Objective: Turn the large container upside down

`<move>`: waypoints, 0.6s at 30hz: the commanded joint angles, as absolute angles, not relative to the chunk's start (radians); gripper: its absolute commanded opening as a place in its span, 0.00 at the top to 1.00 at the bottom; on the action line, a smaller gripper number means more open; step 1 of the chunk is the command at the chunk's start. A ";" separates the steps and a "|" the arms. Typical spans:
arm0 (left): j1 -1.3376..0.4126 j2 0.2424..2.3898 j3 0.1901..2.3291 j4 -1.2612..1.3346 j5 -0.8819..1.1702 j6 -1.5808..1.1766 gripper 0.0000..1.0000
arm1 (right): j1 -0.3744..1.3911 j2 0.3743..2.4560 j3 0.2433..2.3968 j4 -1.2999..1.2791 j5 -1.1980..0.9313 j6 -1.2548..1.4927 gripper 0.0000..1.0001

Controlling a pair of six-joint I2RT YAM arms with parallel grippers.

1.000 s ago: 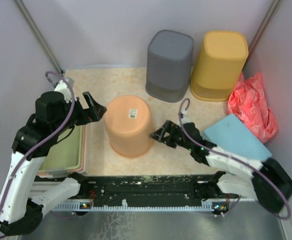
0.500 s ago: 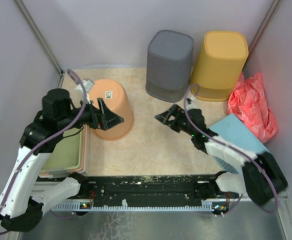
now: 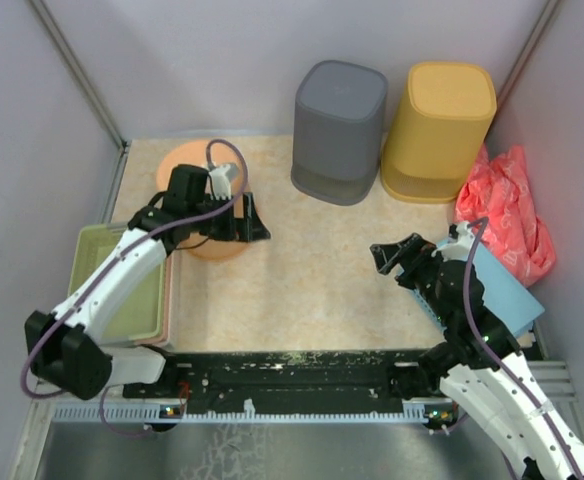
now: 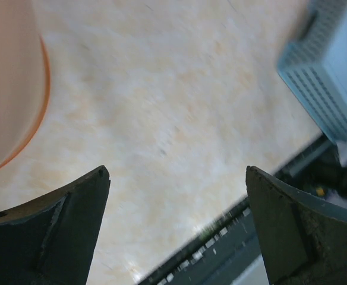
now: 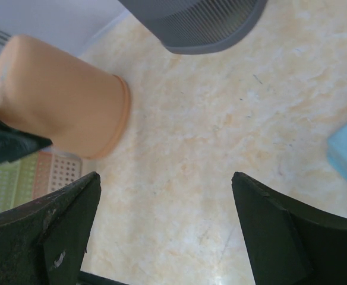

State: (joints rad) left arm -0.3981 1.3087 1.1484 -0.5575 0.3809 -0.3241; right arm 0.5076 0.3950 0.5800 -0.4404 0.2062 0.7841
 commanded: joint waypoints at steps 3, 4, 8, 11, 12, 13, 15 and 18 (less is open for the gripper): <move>-0.167 1.553 1.322 -0.394 0.235 -0.346 0.00 | 0.507 0.422 0.656 -0.548 0.273 0.727 0.08; -0.141 1.581 1.353 -0.396 0.223 -0.352 0.00 | 0.507 0.424 0.664 -0.557 0.273 0.725 0.08; -0.047 1.636 1.401 -0.354 0.180 -0.392 0.00 | 0.507 0.403 0.672 -0.577 0.275 0.722 0.08; -0.021 1.640 1.443 -0.376 0.170 -0.335 0.00 | 0.507 0.378 0.672 -0.591 0.277 0.721 0.08; -0.023 1.634 1.459 -0.396 0.170 -0.316 0.00 | 0.507 0.371 0.672 -0.599 0.280 0.720 0.08; -0.024 1.621 1.473 -0.416 0.176 -0.306 0.00 | 0.506 0.367 0.670 -0.601 0.283 0.718 0.08; -0.039 1.571 1.477 -0.473 0.180 -0.288 0.00 | 0.507 0.366 0.662 -0.595 0.283 0.715 0.08; -0.145 1.463 1.465 -0.593 -0.045 -0.222 0.00 | 0.507 0.378 0.646 -0.564 0.268 0.714 0.08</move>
